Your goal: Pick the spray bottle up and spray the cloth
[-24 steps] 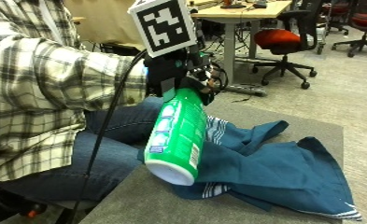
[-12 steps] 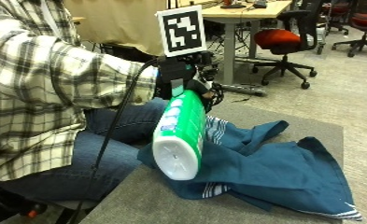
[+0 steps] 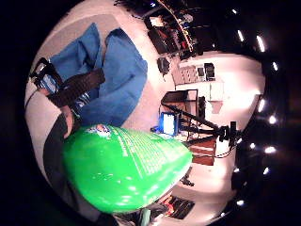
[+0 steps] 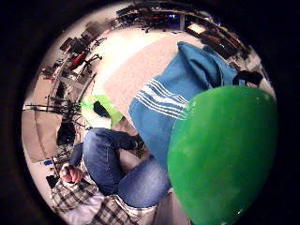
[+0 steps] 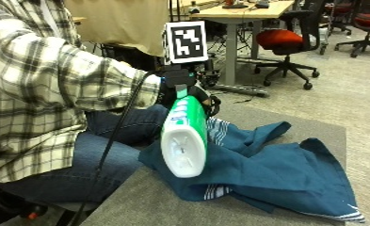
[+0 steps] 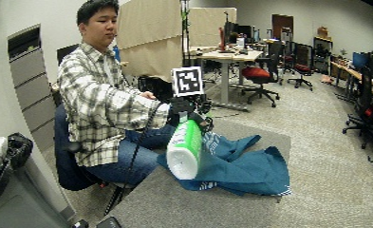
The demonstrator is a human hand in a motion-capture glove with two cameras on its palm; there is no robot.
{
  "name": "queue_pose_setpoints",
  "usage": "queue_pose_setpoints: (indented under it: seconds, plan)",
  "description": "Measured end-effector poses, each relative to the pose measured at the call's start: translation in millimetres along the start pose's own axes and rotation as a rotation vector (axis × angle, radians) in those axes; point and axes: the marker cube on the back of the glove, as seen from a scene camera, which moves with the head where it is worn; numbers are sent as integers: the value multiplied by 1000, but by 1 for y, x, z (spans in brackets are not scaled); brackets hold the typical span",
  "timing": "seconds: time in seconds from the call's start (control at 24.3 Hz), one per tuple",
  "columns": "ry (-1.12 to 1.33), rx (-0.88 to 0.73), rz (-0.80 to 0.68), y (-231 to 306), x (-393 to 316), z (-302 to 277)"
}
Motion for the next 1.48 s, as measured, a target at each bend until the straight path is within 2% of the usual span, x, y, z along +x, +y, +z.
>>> queue_pose_setpoints:
  seconds: [0.25, 0.49, 0.78, 0.95, 1.24, 1.48]
  plan:
    - [55, -29, -60, 0, -12, 7]
    - [87, -45, -61, 3, -15, 9]
    - [-35, 8, -15, 4, -7, 0]
    - [-163, 50, 68, 8, 10, -6]
    - [-589, 170, 290, 22, 50, -18]
    - [-798, 280, 376, 32, 74, -27]
